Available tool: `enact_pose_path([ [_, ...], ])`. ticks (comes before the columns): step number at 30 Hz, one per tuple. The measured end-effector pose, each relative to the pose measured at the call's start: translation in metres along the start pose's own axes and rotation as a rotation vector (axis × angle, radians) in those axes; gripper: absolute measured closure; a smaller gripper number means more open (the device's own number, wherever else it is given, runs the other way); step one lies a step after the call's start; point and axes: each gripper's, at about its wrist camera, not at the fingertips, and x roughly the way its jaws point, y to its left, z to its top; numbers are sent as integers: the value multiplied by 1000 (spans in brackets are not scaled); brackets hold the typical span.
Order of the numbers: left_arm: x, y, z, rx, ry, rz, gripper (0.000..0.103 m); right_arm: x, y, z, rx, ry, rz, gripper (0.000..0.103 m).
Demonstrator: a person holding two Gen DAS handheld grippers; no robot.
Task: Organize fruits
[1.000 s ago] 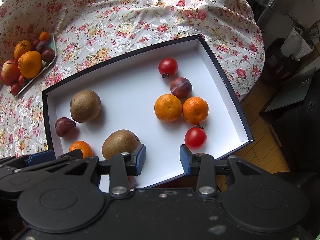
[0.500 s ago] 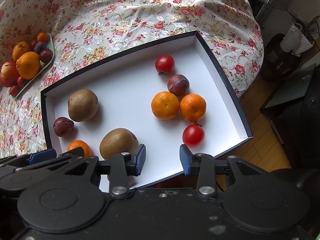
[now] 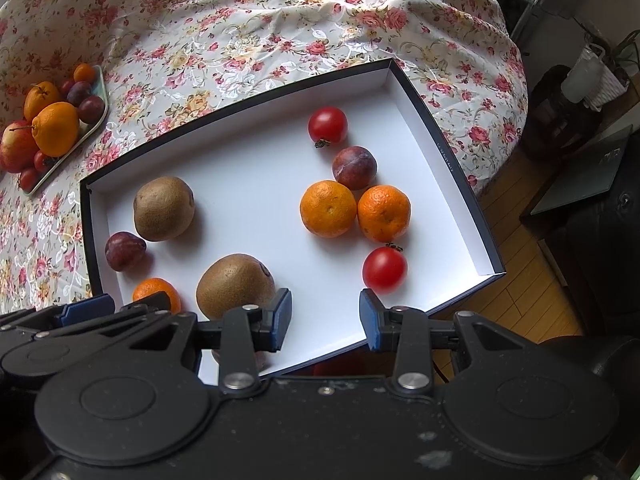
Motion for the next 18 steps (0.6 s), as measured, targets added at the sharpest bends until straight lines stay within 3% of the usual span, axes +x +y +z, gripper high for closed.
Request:
enact_pose_path([
  [18,-2,-5,0,26,-19,19,49,1,-2,-1,7,7,3,64],
])
